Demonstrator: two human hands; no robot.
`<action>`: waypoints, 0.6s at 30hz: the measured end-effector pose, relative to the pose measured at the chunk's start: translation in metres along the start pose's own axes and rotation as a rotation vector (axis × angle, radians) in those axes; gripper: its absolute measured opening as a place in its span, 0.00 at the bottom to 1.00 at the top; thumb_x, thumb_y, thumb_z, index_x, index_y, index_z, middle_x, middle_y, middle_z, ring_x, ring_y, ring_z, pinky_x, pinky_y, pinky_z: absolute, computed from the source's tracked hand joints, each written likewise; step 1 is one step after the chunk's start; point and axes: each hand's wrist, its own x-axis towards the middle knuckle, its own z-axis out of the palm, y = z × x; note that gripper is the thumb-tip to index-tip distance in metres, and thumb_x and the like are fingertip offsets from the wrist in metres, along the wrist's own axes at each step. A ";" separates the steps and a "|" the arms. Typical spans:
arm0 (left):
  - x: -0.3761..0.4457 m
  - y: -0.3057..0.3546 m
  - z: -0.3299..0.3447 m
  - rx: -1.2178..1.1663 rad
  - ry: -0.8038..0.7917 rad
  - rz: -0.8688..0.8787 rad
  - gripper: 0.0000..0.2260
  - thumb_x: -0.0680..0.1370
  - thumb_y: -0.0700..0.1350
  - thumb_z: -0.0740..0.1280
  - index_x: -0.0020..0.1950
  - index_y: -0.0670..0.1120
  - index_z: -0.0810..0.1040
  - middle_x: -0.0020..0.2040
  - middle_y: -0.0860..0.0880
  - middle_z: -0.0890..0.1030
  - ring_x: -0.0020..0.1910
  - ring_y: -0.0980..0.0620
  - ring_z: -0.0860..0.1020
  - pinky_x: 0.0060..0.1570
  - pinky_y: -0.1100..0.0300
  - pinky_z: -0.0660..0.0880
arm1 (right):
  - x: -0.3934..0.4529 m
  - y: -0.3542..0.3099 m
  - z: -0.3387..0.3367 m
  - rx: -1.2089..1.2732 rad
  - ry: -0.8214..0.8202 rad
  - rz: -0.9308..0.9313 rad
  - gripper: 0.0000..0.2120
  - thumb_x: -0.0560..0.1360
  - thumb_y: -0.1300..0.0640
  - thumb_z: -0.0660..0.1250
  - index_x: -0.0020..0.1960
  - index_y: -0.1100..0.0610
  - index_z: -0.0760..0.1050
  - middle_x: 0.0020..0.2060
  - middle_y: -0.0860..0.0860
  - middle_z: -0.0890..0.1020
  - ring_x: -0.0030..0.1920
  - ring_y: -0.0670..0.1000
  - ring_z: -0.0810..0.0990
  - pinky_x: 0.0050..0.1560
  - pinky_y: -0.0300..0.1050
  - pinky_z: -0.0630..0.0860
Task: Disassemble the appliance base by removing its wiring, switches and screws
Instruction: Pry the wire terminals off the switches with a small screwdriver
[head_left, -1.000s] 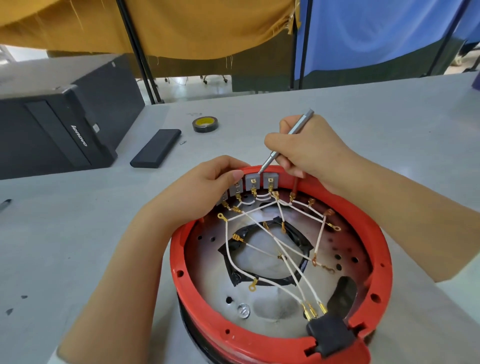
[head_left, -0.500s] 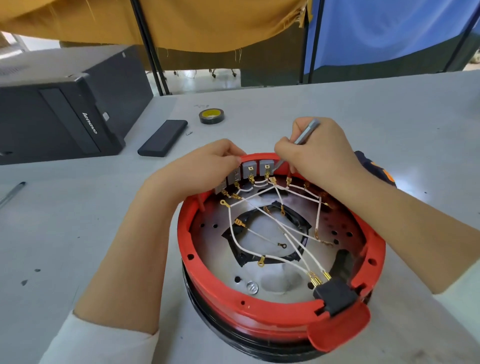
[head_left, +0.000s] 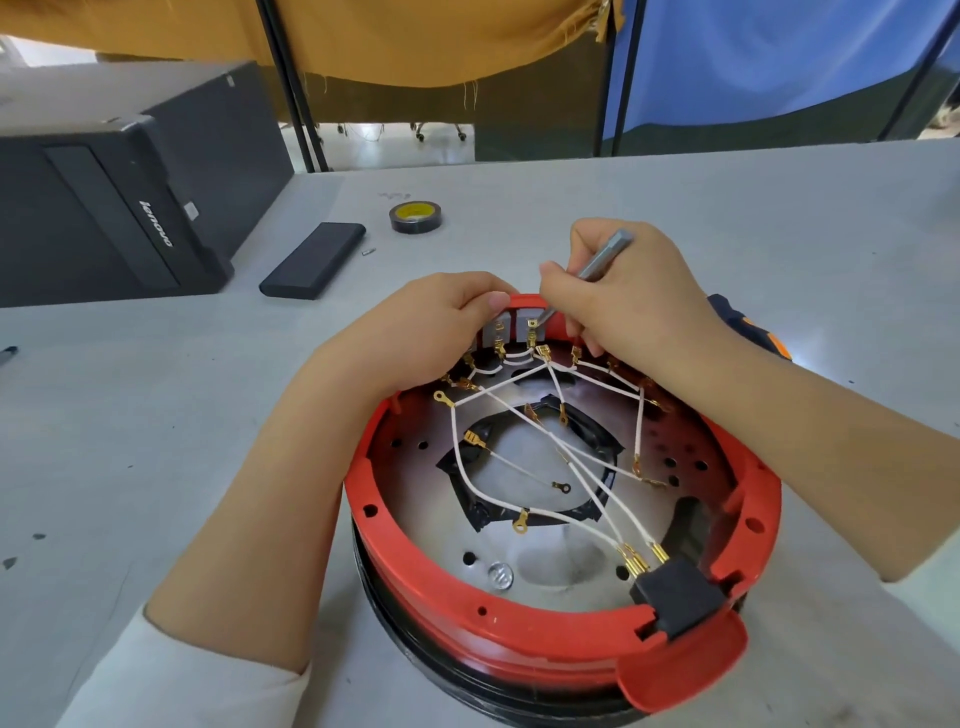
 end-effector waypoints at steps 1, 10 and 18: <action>0.000 0.000 0.000 0.000 -0.004 0.001 0.13 0.82 0.52 0.54 0.61 0.57 0.75 0.38 0.55 0.77 0.36 0.62 0.74 0.32 0.71 0.65 | 0.001 0.000 0.000 0.008 -0.015 0.010 0.13 0.74 0.57 0.65 0.34 0.59 0.66 0.27 0.60 0.76 0.17 0.44 0.70 0.22 0.36 0.67; 0.002 -0.002 0.000 -0.010 -0.021 -0.004 0.13 0.82 0.52 0.54 0.61 0.58 0.75 0.41 0.59 0.75 0.40 0.62 0.72 0.36 0.68 0.64 | 0.016 -0.002 -0.002 0.036 -0.123 0.119 0.12 0.69 0.62 0.63 0.30 0.57 0.63 0.21 0.55 0.75 0.16 0.50 0.69 0.21 0.33 0.66; 0.002 -0.002 0.001 -0.012 -0.001 0.004 0.13 0.82 0.52 0.54 0.61 0.58 0.75 0.35 0.61 0.74 0.35 0.66 0.72 0.31 0.74 0.63 | 0.005 -0.003 0.000 -0.037 0.022 0.010 0.12 0.72 0.59 0.64 0.34 0.63 0.67 0.31 0.67 0.75 0.24 0.50 0.67 0.29 0.47 0.71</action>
